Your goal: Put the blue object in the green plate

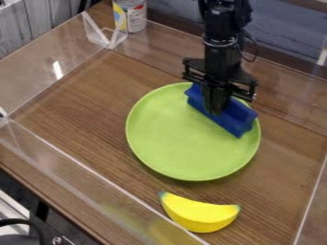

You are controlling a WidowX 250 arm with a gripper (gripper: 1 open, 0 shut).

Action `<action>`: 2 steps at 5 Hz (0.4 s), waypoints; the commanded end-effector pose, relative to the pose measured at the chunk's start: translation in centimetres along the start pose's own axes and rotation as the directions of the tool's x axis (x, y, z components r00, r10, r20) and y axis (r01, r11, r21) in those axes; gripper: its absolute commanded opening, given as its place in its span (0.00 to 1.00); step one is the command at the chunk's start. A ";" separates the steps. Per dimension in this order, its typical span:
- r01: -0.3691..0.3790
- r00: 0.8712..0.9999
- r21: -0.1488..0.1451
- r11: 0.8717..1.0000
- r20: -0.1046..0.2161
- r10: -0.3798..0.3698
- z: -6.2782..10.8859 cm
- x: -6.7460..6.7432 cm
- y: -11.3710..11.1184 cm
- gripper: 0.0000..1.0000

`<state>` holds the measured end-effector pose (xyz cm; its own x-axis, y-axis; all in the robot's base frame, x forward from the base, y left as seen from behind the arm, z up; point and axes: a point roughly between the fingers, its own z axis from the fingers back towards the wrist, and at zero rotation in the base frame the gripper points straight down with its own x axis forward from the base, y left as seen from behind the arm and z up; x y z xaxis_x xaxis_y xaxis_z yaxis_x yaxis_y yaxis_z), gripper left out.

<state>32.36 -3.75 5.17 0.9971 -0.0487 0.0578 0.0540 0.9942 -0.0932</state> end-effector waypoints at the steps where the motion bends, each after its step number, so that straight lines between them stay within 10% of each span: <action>1: 0.015 0.999 -0.003 1.000 0.036 -0.015 0.4 0.8 -0.5 0.00; 2: 0.017 0.999 -0.002 1.000 0.029 -0.016 -0.1 0.8 -0.5 0.00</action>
<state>32.75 -3.88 4.87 0.9966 -0.0510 0.0642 0.0570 0.9937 -0.0961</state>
